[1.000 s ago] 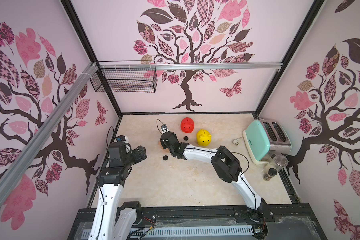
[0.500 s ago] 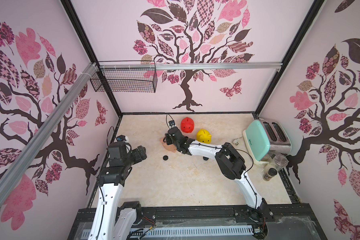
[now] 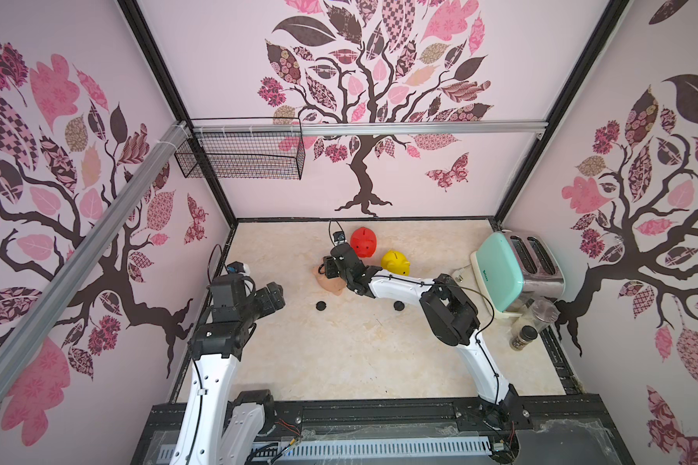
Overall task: Close piggy banks
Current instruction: Turn over the piggy bank at the center of the board.
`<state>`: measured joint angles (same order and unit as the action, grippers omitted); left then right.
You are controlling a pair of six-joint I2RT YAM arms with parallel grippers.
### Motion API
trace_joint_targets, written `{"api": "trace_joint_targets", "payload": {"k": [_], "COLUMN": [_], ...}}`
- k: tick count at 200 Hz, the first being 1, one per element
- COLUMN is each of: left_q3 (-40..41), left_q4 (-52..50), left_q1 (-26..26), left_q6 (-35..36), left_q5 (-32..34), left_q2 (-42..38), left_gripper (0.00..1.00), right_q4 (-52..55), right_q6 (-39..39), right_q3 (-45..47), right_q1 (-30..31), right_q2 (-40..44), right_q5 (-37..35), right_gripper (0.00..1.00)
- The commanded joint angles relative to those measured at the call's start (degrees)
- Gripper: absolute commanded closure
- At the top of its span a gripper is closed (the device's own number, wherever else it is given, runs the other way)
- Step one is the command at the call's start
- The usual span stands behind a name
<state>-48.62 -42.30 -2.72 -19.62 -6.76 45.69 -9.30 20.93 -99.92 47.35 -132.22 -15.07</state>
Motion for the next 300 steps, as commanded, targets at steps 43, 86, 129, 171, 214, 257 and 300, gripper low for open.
{"api": "trace_joint_targets", "payload": {"k": [43, 86, 129, 171, 214, 257, 300], "left_q3": [0.41, 0.43, 0.46, 0.46, 0.54, 0.37, 0.43], "left_q4": [0.08, 0.01, -0.13, -0.14, -0.15, -0.12, -0.27], "left_q1": [0.48, 0.52, 0.53, 0.70, 0.92, 0.96, 1.14], "left_q6": [0.57, 0.63, 0.63, 0.58, 0.63, 0.70, 0.72], "left_q5": [-0.35, -0.27, -0.18, -0.18, -0.18, -0.18, -0.18], "left_q2": [-0.37, -0.20, -0.32, -0.40, -0.51, -0.26, -0.14], "left_gripper": [0.12, 0.11, 0.11, 0.11, 0.11, 0.11, 0.11], "right_q4": [4.60, 4.73, 3.89, 4.03, 4.86, 6.55, 6.90], "right_q6": [2.59, 3.59, 4.56, 4.23, 3.52, 2.41, 1.63], "right_q3": [3.15, 3.68, 5.02, 4.82, 4.04, 2.80, 2.13], "right_q1": [-1.82, -3.13, -3.93, -4.29, -4.29, -4.29, -4.29], "right_q2": [0.39, 1.04, 2.40, 3.11, 4.54, 5.31, 6.04], "right_q5": [2.98, 5.47, 7.81, 9.14, 9.71, 9.56, 10.26], "right_gripper": [0.43, 0.42, 0.41, 0.37, 0.31, 0.30, 0.26]}}
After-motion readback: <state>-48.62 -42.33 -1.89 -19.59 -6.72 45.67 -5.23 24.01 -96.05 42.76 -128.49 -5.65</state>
